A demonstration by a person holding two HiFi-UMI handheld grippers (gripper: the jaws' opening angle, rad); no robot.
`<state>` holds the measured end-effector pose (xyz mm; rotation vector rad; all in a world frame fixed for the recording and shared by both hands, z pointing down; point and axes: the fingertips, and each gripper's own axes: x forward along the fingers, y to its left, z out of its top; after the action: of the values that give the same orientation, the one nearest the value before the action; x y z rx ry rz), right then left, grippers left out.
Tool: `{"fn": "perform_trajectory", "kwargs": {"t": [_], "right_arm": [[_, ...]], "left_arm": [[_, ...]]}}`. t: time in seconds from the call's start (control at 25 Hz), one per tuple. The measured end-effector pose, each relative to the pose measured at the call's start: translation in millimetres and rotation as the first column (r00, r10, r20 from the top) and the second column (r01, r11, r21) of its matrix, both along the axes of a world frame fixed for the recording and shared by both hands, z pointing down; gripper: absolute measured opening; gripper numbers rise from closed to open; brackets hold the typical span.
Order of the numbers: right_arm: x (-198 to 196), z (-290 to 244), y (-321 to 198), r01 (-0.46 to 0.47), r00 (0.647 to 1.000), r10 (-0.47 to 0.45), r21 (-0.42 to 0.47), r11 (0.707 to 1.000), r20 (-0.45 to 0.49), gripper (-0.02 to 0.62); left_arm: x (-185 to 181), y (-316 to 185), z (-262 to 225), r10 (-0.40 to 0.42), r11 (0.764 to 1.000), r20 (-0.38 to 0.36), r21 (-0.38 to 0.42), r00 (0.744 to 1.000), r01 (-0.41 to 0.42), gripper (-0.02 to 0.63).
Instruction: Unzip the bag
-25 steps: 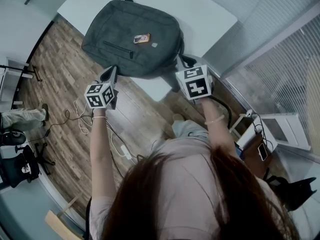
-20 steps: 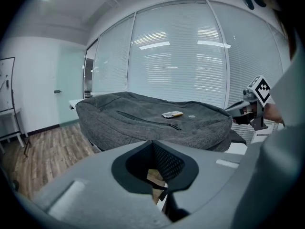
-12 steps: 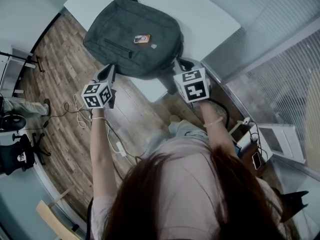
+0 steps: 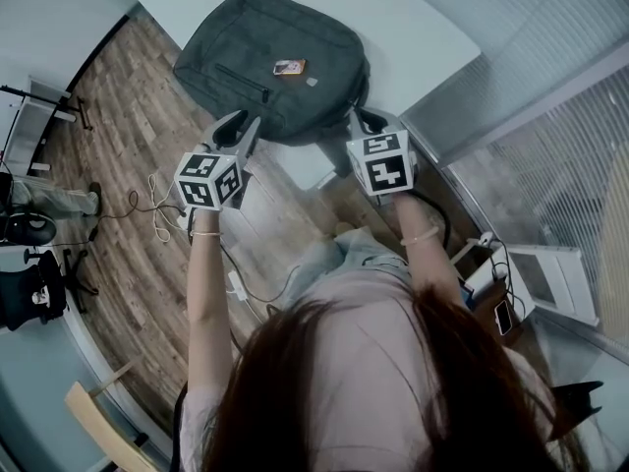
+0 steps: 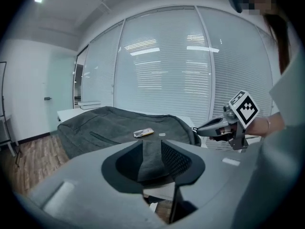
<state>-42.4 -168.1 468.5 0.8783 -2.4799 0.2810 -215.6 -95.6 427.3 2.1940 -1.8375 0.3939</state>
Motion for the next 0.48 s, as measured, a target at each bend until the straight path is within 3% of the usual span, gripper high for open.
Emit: {"fn": "perform_trajectory", "kwargs": {"t": [0.48], "right_arm": [[-0.8,-1.3,1.1,-0.068,0.998,0.068,0.031,0.997,-0.005,0.008]], "left_arm": [[88.3,-24.6,-15.4,0.216,0.976,0.032,-0.023,0.976,-0.216,0.178]]}}
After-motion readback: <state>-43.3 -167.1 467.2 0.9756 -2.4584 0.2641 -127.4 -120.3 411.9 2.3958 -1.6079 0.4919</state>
